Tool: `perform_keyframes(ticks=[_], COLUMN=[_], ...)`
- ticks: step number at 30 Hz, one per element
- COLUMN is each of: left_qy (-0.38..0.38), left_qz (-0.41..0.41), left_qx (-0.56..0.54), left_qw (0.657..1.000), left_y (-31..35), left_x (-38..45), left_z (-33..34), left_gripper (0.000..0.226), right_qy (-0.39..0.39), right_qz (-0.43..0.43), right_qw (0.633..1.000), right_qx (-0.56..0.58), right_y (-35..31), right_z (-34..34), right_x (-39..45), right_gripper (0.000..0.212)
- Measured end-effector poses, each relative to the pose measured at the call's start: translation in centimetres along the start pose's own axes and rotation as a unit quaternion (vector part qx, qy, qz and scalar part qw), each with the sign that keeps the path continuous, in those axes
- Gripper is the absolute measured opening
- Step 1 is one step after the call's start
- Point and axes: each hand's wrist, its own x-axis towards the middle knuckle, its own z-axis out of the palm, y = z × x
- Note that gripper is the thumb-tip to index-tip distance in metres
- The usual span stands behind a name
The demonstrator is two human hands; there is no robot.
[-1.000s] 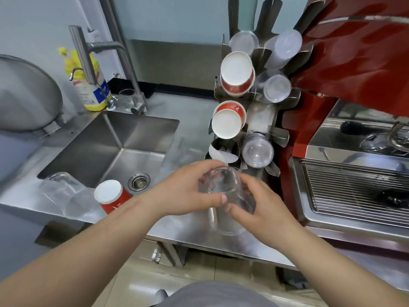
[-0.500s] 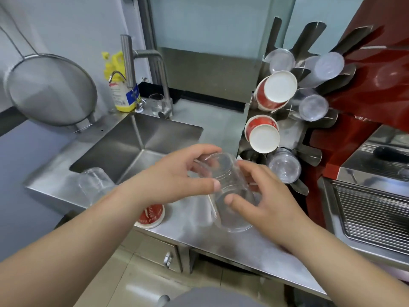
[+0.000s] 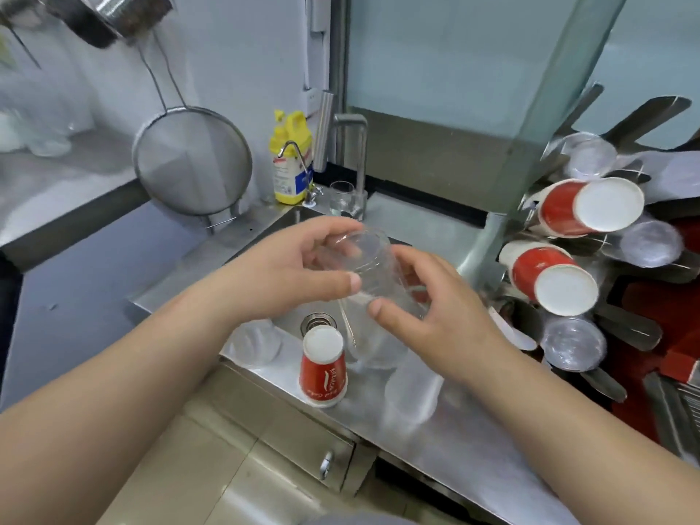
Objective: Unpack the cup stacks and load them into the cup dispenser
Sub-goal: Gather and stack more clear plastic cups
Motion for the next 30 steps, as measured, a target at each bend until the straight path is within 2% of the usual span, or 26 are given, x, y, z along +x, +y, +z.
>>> perform_keyframes(ticks=[6, 12, 15, 25, 30], left_qy=[0.058, 0.104, 0.124, 0.073, 0.039], left_qz=[-0.008, 0.002, -0.02, -0.037, -0.031], left_qx=[0.045, 0.107, 0.149, 0.241, 0.299], left_qw=[0.997, 0.989, 0.981, 0.967, 0.953], left_y=[-1.3, -4.3, -6.1, -11.5, -13.4], left_x=[-1.7, -3.3, -3.8, -2.3, -1.2], left_z=[-6.7, -13.0, -14.9, -16.6, -15.7], left_gripper=[0.073, 0.057, 0.066, 0.067, 0.071], right_qy=[-0.021, -0.065, -0.081, -0.118, -0.149], right_qz=[-0.043, -0.072, -0.08, -0.056, -0.025], right_qw=[0.999, 0.995, 0.993, 0.991, 0.986], right_qx=[0.013, 0.013, 0.004, -0.012, -0.065], right_y=[-3.3, -6.0, -6.8, -5.1, -3.1], right_z=[4.5, 10.5, 12.9, 17.0, 18.1], right_x=[5.4, 10.1, 11.3, 12.4, 12.8], right_gripper=[0.067, 0.064, 0.06, 0.049, 0.051])
